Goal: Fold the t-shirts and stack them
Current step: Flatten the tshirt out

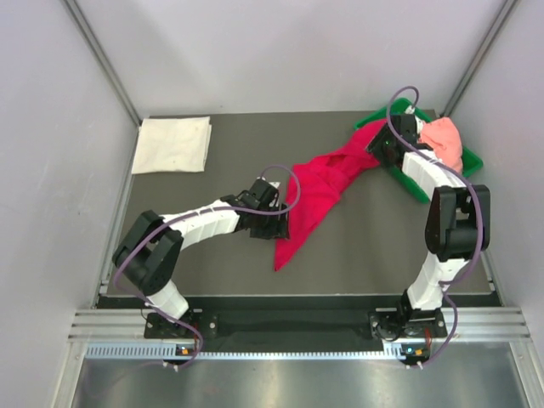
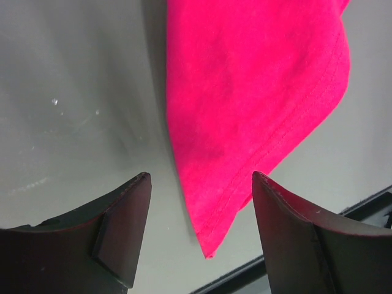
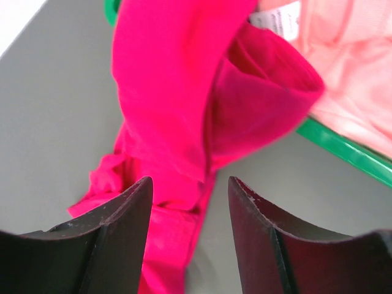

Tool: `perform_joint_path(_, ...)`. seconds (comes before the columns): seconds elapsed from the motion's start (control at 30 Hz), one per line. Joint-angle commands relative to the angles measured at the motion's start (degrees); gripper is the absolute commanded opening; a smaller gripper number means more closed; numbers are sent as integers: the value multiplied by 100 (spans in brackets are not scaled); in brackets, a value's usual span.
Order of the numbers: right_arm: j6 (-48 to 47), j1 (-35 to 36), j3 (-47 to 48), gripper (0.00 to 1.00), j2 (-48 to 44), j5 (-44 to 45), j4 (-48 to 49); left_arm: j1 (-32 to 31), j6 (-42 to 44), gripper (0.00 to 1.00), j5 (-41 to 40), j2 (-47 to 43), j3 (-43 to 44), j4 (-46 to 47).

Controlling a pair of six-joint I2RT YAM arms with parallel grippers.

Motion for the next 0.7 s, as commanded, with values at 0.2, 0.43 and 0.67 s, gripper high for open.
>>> perform_joint_path(0.2, 517, -54, 413, 50, 471, -191, 542, -62, -21, 62, 36, 273, 48, 595)
perform_joint_path(0.43, 825, -37, 343, 46, 612, -112, 630, -70, 23, 23, -8, 326, 75, 595)
perform_joint_path(0.67, 476, -37, 536, 0, 472, -314, 675, -62, 137, 0, -121, 195, 391, 25)
